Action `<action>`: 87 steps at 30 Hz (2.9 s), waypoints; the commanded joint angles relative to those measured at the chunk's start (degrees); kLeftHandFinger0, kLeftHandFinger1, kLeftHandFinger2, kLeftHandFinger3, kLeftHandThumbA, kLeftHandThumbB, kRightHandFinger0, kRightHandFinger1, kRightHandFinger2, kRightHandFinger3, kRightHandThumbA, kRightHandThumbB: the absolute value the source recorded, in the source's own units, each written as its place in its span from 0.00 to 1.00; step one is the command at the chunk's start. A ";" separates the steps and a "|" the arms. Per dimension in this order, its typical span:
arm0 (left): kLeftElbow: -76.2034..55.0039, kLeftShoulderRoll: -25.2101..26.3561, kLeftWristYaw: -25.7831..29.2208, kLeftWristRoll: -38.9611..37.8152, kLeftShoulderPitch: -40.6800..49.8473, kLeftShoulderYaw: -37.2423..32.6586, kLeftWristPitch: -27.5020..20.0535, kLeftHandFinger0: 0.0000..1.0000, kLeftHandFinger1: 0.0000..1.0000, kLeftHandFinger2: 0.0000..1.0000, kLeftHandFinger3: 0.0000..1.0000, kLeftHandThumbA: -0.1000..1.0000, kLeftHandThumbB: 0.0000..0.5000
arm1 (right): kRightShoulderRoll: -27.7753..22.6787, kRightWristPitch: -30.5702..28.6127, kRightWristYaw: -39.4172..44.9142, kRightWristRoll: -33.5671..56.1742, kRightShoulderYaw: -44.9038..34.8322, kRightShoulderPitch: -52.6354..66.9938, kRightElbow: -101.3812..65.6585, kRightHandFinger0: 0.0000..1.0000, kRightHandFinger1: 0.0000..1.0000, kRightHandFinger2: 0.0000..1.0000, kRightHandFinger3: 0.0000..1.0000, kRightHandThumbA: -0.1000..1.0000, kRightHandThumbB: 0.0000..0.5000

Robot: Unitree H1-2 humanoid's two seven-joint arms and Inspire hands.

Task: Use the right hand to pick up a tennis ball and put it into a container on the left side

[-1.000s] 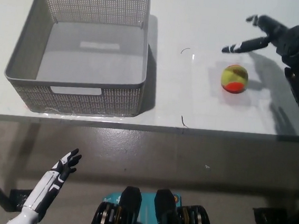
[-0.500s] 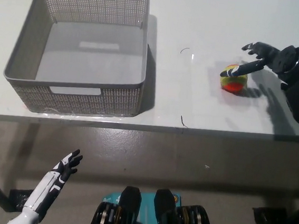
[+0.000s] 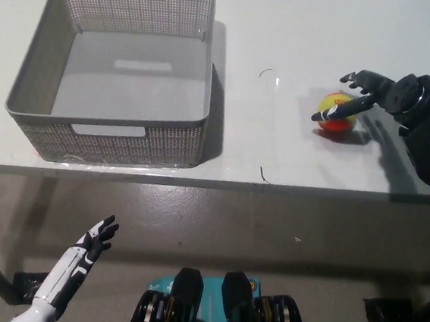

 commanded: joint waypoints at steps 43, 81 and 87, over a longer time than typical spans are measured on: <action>-0.82 1.00 -0.66 -0.28 -1.23 0.50 -1.45 1.00 1.00 1.00 1.00 1.00 0.64 | 3.60 -15.75 -35.82 8.75 -14.81 2.12 6.78 0.00 0.33 0.78 0.72 0.00 0.35; 1.59 0.85 -1.57 -1.65 -1.56 0.28 -1.65 1.00 1.00 1.00 1.00 1.00 0.66 | 18.23 -10.61 -29.52 13.75 -16.14 -3.95 -30.36 0.00 0.36 0.71 0.76 0.00 0.29; 2.18 0.79 -1.63 -1.26 -1.62 0.21 -2.43 1.00 1.00 1.00 1.00 1.00 0.65 | 22.94 -13.58 -30.52 13.18 -13.82 -5.70 -22.37 0.00 0.34 0.72 0.77 0.00 0.31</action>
